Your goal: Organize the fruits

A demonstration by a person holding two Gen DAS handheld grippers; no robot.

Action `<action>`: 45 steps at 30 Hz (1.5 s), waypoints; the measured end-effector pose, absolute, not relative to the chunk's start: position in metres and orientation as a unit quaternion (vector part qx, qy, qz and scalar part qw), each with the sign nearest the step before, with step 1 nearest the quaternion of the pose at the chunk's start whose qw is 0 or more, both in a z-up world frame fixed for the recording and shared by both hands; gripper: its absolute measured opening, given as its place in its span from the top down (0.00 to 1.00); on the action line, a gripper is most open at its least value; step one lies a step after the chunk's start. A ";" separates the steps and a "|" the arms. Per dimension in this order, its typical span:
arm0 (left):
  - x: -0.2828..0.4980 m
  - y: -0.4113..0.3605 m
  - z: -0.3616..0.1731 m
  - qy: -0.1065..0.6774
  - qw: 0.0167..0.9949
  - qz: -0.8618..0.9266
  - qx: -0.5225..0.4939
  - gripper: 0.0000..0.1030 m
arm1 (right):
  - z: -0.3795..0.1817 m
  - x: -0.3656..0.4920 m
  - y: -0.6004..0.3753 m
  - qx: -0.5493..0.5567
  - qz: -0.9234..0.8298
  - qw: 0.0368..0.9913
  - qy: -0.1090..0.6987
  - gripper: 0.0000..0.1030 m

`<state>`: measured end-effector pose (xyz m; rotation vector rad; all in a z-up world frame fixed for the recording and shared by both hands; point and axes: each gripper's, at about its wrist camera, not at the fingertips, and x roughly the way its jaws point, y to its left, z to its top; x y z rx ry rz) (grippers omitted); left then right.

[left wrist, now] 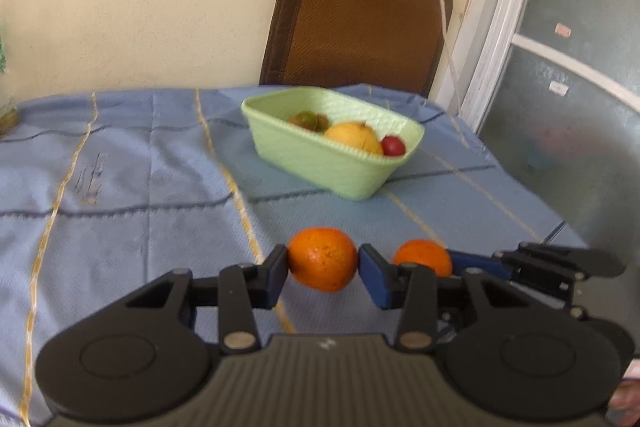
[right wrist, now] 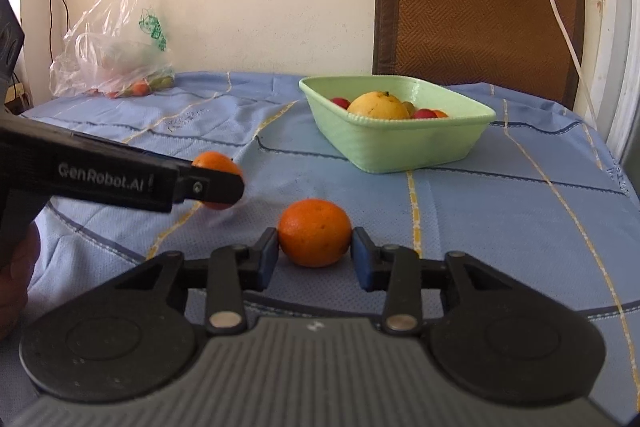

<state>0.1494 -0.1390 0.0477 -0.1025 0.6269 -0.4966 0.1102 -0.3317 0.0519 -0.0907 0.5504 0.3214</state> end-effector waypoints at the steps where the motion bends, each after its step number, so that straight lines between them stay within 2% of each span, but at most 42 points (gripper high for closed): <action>1: 0.154 -0.141 0.055 0.299 0.921 -0.245 -0.051 0.62 | 0.058 0.114 -0.335 -0.040 0.157 0.952 0.259 0.59; 8: 0.226 -0.167 0.094 0.286 0.919 -0.260 -0.082 0.62 | 0.091 0.180 -0.371 0.021 0.119 0.969 0.214 0.59; 17: 0.303 -0.187 0.069 0.337 0.902 -0.238 -0.127 0.62 | 0.071 0.242 -0.385 0.072 0.115 0.959 0.249 0.59; 23: 0.304 -0.190 0.059 0.346 0.899 -0.233 -0.132 0.62 | 0.070 0.239 -0.382 0.064 0.124 0.963 0.232 0.58; 31: 0.252 -0.170 0.086 0.308 0.923 -0.206 -0.108 0.61 | 0.087 0.208 -0.378 0.061 0.127 0.967 0.213 0.58; 34: 0.217 -0.168 0.092 0.292 0.937 -0.181 -0.064 0.54 | 0.089 0.184 -0.377 0.076 0.124 0.966 0.215 0.58; 38: 0.172 -0.167 0.092 0.287 0.946 -0.150 -0.031 0.36 | 0.082 0.149 -0.377 0.114 0.110 0.961 0.226 0.57; 39: 0.161 -0.167 0.091 0.289 0.946 -0.143 -0.028 0.24 | 0.079 0.140 -0.377 0.123 0.102 0.960 0.229 0.56; 40: 0.153 -0.166 0.089 0.290 0.946 -0.139 -0.027 0.17 | 0.077 0.133 -0.377 0.133 0.094 0.959 0.233 0.55; 41: 0.144 -0.165 0.089 0.289 0.948 -0.131 -0.024 0.03 | 0.074 0.125 -0.378 0.144 0.087 0.957 0.235 0.49; 42: 0.136 -0.164 0.089 0.286 0.950 -0.122 -0.021 0.00 | 0.072 0.119 -0.378 0.156 0.079 0.955 0.239 0.48; 45: 0.118 -0.162 0.090 0.280 0.954 -0.105 -0.007 0.00 | 0.065 0.105 -0.375 0.167 0.065 0.951 0.250 0.48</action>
